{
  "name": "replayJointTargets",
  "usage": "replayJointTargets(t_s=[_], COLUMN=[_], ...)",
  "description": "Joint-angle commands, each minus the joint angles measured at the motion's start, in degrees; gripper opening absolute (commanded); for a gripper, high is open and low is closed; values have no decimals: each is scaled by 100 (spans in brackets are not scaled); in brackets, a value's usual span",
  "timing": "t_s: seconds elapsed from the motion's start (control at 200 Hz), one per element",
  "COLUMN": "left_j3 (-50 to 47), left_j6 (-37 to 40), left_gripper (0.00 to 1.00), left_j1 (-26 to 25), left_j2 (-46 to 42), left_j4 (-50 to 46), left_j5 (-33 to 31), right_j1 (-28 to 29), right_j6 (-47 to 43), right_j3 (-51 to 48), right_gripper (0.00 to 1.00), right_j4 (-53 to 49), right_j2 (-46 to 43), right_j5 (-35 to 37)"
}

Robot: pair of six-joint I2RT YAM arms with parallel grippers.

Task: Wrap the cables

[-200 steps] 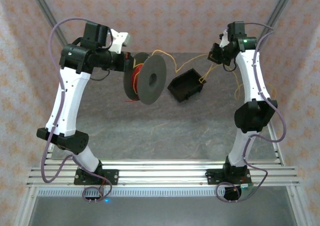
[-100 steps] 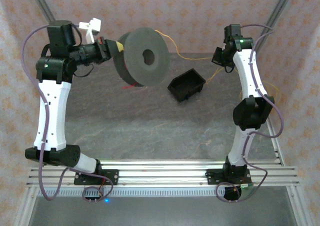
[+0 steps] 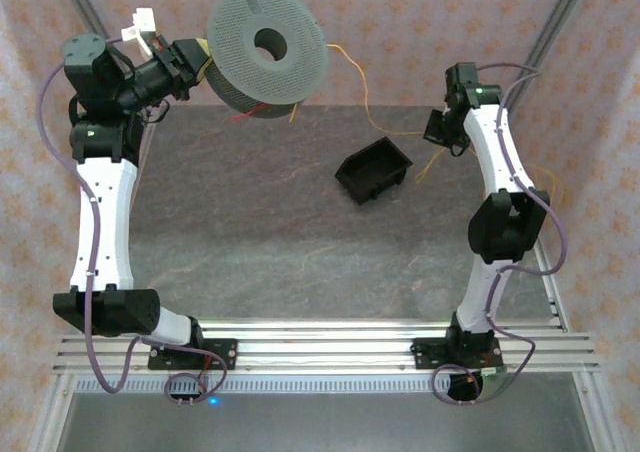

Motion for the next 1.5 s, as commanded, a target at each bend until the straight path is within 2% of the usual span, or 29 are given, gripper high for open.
replayJointTargets(t_s=[0.0, 0.19, 0.31, 0.395, 0.491, 0.606, 0.721, 0.936, 1.086, 1.216, 1.366, 1.497], left_j3=[532, 789, 1128, 1089, 577, 430, 297, -267, -771, -1271, -1657, -1908], left_j6=[410, 1258, 2525, 3178, 3373, 4032, 4599, 5208, 5471, 5658, 5846, 5985], left_gripper=[0, 0, 0, 0, 0, 0, 0, 0, 0, 0, 0, 0], left_j1=[30, -115, -404, -620, -800, -1275, -1702, -2132, -2223, -2257, -2284, -2299], left_j2=[72, 112, 233, 289, 152, 182, 276, 351, 359, 368, 453, 530], left_j4=[-322, -1381, -2817, -3451, -3271, -3654, -4128, -4350, -4236, -3992, -3818, -3688], left_j5=[-442, -687, -1226, -1644, -1626, -1721, -2238, -2838, -3420, -3885, -4251, -4329], right_j1=[87, 119, 290, 510, 716, 743, 753, 817, 1107, 1389, 1424, 1413], right_j6=[-128, -130, -152, -184, -52, 140, 187, 366, 250, 84, 175, 347], right_j3=[-213, -204, -193, -296, -567, -737, -213, 1144, 2151, 2056, 1681, 2205], right_gripper=[0, 0, 0, 0, 0, 0, 0, 0, 0, 0, 0, 0], right_j4=[147, 58, 37, 46, 91, 273, 95, -114, -601, -619, -422, -442], right_j2=[-564, -551, -582, -650, -769, -752, -445, 255, 857, 1008, 1106, 1554], right_j5=[60, -126, -458, -834, -976, -885, -972, -1024, -1148, -1138, -806, -756])
